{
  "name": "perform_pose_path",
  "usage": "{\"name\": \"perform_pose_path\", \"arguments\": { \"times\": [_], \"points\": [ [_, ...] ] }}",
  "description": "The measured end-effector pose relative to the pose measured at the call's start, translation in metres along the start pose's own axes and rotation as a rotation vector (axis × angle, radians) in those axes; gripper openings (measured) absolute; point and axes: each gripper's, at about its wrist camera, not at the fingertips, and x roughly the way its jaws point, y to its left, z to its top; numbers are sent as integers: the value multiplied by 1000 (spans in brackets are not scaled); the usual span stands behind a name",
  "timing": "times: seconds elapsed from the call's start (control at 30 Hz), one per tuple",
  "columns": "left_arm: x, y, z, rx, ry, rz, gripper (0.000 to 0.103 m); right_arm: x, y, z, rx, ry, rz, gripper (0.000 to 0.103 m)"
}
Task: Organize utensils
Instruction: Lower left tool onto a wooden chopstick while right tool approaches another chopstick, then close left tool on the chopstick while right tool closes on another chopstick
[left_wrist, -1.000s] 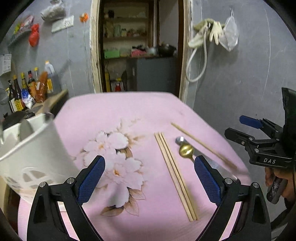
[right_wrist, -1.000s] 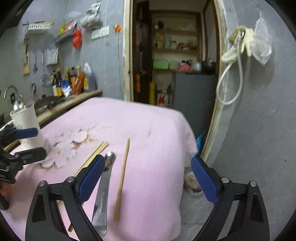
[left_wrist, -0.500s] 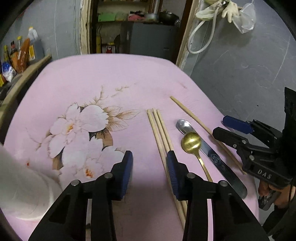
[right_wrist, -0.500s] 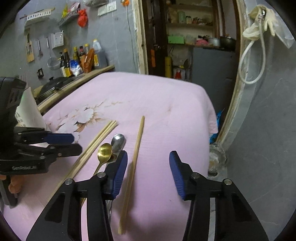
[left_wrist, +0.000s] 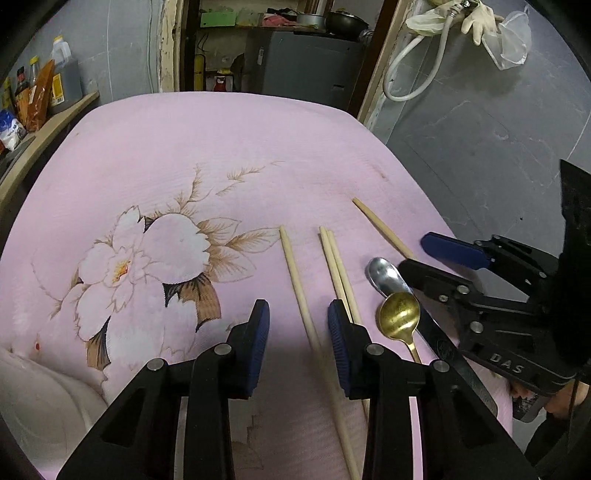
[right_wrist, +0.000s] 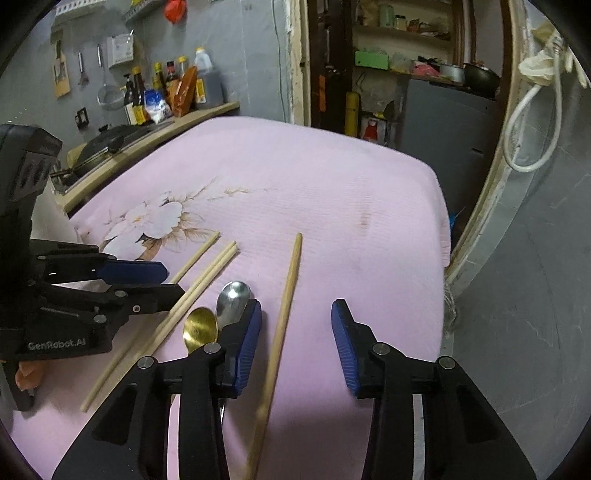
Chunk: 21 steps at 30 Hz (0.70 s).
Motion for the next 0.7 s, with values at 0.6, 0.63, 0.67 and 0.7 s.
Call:
{"name": "perform_pose_path", "arguments": {
  "times": [0.6,0.63,0.67,0.7],
  "points": [
    [-3,5,6,-75,57,-26,2,13,-10,20,66,120,73,3],
    [-6,5,4,-78,52,-36,2,9,-10,19,75,107,77,3],
    [-8,5,2,-78,45,-45,2,2,-10,17,80,82,75,3],
    [-12,5,-1,-76,36,-54,2,-1,-9,16,84,67,77,3]
  ]
}}
